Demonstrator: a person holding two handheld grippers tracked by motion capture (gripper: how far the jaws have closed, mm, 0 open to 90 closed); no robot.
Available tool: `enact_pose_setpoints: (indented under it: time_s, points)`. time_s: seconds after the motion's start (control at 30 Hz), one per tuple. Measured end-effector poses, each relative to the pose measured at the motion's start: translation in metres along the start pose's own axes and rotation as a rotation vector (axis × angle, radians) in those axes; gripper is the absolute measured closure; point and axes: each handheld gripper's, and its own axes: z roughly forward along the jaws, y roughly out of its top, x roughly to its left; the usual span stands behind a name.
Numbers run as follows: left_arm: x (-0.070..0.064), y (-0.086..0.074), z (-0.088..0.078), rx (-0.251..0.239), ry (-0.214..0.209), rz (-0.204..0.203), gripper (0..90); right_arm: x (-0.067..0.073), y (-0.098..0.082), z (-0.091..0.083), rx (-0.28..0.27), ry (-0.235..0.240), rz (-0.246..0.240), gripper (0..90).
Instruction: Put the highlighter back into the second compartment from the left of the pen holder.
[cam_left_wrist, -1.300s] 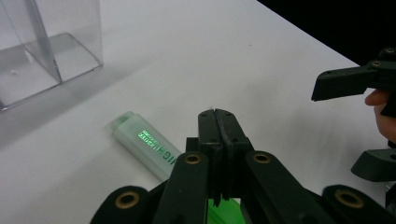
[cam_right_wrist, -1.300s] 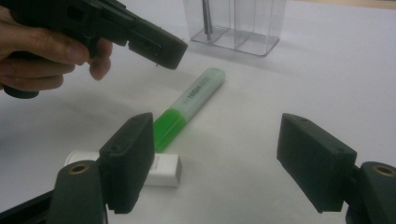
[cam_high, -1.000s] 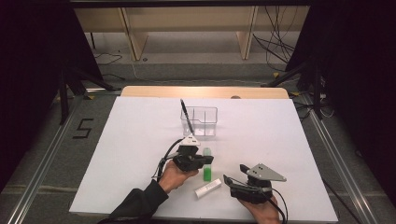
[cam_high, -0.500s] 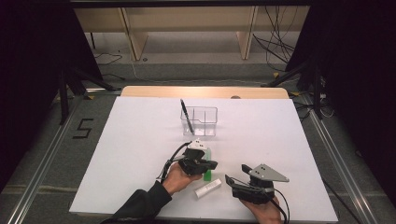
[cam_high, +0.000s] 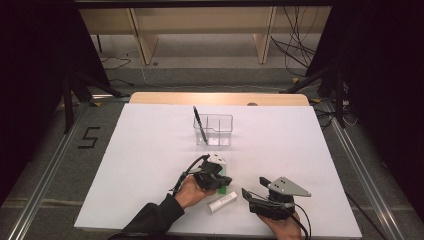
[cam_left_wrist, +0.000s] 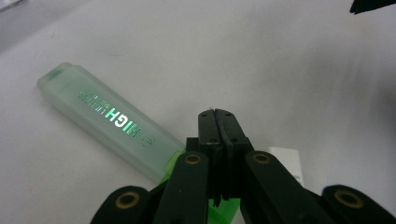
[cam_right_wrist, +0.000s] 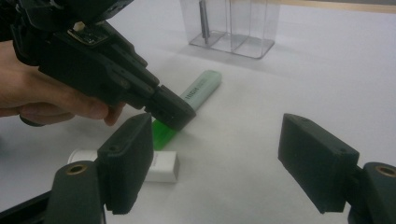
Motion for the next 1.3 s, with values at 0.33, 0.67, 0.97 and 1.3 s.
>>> enact_pose_setpoints:
  time_s: [0.33,0.67,0.97,1.3]
  points:
    - [0.001,0.001,-0.001,0.025,-0.007,-0.008,89.2,-0.002,0.0,0.0,0.0,0.001,0.0,27.3]
    - [0.008,-0.001,-0.008,0.058,-0.018,-0.012,89.2,0.0,0.001,0.001,0.001,0.006,-0.006,27.4]
    - [0.016,-0.004,-0.016,0.093,-0.014,-0.011,89.1,0.002,0.002,0.002,0.003,0.006,-0.008,27.4]
    - [0.024,-0.006,-0.027,0.142,0.016,0.001,89.1,0.0,0.002,0.002,0.003,0.004,-0.001,27.4]
